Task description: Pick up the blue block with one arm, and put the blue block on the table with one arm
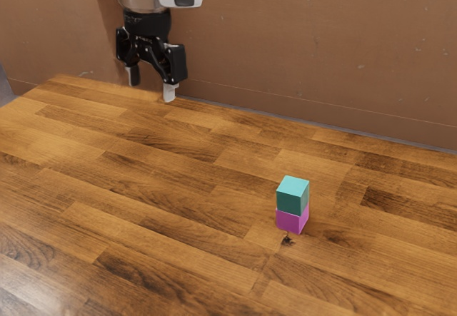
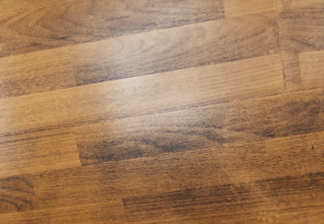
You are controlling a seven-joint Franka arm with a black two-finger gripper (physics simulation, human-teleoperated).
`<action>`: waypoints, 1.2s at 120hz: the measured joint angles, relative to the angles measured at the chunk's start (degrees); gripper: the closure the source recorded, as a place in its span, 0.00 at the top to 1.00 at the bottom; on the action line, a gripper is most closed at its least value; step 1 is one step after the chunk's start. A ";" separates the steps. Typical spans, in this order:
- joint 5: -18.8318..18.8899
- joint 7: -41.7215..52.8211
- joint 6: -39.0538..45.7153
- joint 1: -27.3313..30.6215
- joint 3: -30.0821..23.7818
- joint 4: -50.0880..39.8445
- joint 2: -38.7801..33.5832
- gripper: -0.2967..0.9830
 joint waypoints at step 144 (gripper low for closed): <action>-7.16 -18.12 74.32 -3.31 -5.50 -33.56 8.32 0.77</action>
